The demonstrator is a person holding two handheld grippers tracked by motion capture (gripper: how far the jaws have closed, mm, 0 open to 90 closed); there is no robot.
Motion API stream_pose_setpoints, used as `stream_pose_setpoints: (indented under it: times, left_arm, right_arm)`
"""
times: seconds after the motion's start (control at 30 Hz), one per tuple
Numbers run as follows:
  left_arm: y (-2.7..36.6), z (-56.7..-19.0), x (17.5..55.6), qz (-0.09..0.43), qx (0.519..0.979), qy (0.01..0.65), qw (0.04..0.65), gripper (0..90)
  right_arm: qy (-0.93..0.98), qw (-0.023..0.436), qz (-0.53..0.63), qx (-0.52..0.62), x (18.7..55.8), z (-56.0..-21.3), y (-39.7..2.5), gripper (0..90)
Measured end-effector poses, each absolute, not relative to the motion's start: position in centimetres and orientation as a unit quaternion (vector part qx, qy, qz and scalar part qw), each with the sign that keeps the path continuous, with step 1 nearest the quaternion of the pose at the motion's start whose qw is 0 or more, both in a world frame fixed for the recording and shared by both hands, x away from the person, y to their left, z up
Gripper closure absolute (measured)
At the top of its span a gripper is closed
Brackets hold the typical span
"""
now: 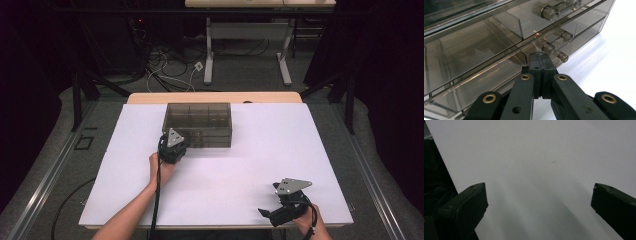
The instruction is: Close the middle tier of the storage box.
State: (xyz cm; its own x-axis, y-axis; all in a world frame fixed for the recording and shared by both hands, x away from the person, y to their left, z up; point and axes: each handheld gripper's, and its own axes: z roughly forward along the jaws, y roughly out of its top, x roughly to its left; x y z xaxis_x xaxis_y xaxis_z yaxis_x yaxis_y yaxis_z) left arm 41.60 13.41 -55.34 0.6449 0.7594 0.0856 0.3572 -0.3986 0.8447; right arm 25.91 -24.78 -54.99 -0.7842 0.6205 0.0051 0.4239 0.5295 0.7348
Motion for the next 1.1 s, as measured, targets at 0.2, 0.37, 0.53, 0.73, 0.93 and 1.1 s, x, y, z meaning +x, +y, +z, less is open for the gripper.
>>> stream_pose_setpoints:
  times: [0.2, 0.37, 0.53, 0.73, 0.93, 1.1]
  left_arm:
    - [13.07, -55.47, 41.65, 0.238, 0.804, 0.346, 0.422, 90.0]
    - [12.92, -55.49, 41.66, 0.242, 0.804, 0.344, 0.419, 90.0]
    - [12.93, -55.44, 41.66, 0.242, 0.807, 0.341, 0.416, 90.0]
    - [12.76, -55.38, 41.59, 0.249, 0.81, 0.337, 0.41, 90.0]
    - [12.8, -55.31, 41.61, 0.249, 0.814, 0.335, 0.404, 89.6]
    - [12.82, -55.28, 41.63, 0.236, 0.819, 0.335, 0.401, 85.7]
  right_arm:
    - [0.866, 0.127, 0.379, 0.301, 25.93, -54.97, -24.85, 0.2]
    - [0.863, 0.128, 0.383, 0.304, 25.84, -55.0, -24.83, 0.2]
    - [0.864, 0.128, 0.384, 0.299, 25.91, -55.01, -24.87, 0.2]
    - [0.864, 0.122, 0.382, 0.303, 25.88, -54.99, -24.98, 0.2]
    - [0.862, 0.127, 0.385, 0.304, 25.72, -54.94, -24.93, 0.2]
    - [0.864, 0.128, 0.382, 0.301, 25.64, -54.85, -25.09, 0.2]
